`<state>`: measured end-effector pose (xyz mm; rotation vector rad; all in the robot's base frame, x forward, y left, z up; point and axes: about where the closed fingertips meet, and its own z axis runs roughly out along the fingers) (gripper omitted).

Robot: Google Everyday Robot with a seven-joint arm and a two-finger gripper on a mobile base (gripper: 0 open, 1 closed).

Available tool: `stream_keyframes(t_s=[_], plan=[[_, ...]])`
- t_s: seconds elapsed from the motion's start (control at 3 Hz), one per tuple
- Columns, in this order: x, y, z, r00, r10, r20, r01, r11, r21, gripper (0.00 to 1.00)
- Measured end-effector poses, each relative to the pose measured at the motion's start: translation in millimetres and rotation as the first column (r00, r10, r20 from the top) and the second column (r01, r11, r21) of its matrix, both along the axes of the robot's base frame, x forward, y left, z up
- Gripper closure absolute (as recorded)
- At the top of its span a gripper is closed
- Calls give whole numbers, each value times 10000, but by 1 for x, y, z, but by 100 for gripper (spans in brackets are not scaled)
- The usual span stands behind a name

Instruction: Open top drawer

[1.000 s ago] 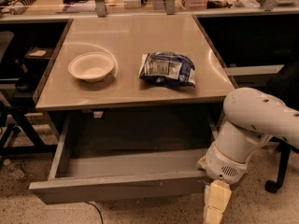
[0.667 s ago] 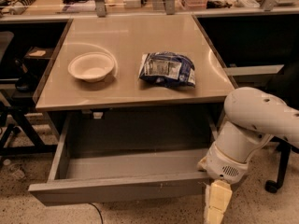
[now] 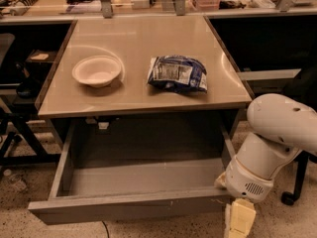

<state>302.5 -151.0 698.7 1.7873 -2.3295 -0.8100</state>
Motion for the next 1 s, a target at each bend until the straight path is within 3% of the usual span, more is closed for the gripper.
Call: stream_keyframes(t_s=[0.67, 1.0], plan=[[-36, -8, 14, 9992, -297, -280, 310, 9984, 474, 0], [-37, -7, 16, 9991, -336, -252, 348, 9981, 510, 0]])
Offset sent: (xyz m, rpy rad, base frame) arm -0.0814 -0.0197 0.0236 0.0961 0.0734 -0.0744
